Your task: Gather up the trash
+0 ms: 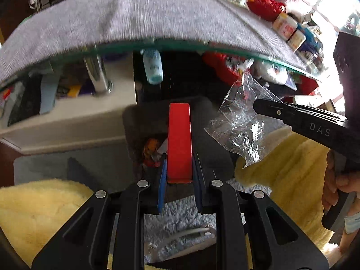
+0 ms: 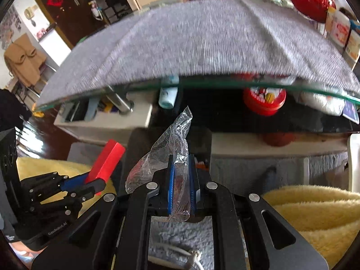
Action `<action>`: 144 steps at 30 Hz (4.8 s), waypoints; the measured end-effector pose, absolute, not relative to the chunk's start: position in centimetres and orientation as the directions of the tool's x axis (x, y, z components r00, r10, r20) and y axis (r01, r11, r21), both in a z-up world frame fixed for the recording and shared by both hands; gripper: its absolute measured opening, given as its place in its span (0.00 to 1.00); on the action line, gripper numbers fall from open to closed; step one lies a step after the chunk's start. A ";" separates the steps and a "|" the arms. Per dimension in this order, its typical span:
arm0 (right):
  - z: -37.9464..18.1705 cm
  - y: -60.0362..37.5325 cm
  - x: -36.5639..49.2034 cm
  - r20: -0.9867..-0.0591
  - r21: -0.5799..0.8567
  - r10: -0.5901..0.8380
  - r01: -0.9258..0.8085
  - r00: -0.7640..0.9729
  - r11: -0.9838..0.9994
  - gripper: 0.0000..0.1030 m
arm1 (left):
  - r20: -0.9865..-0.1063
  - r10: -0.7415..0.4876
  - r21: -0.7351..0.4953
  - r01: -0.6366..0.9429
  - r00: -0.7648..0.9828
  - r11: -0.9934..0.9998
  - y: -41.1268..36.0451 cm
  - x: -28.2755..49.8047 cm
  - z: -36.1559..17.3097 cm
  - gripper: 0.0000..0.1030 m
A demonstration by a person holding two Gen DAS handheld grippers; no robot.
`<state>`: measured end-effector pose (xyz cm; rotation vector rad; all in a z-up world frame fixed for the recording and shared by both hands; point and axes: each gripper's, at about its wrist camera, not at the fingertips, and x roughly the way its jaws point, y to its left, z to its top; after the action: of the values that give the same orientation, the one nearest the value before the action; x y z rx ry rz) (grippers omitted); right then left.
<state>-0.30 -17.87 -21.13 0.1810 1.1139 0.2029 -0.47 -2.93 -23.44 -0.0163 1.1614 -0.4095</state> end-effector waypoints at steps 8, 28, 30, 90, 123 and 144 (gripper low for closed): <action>-25.3 -16.4 0.4 -0.914 0.224 0.228 -0.051 0.334 0.973 0.12 | -0.912 -0.316 -0.237 0.292 0.263 0.927 -3.1 0.6 -26.6 0.18; -26.6 -16.5 3.8 -0.919 0.268 0.251 0.014 0.304 0.963 0.52 | -0.928 -0.308 -0.247 0.270 0.211 0.931 -3.3 3.3 -28.4 0.32; -25.9 -16.8 3.8 -0.914 0.262 0.243 0.017 0.326 0.965 0.59 | -0.924 -0.303 -0.240 0.263 0.233 0.934 -3.0 3.3 -27.8 0.41; -0.4 -22.0 -5.7 -0.440 0.000 -0.156 0.174 0.884 0.985 0.97 | -0.473 -0.112 0.004 0.130 0.874 0.992 1.4 -2.8 -1.4 0.92; 0.1 -21.7 -5.6 -0.436 -0.008 -0.156 0.170 0.886 0.985 0.97 | -0.457 -0.106 -0.009 0.114 0.883 0.993 1.1 -3.3 -0.9 0.92; 0.2 -21.6 -5.7 -0.435 -0.004 -0.157 0.173 0.887 0.985 0.97 | -0.455 -0.101 -0.011 0.108 0.885 0.994 1.0 -3.5 -0.7 0.92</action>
<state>-5.70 -21.58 0.23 0.0356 0.4492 -0.1719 -3.49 1.04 -0.71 0.0149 0.4729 -0.1092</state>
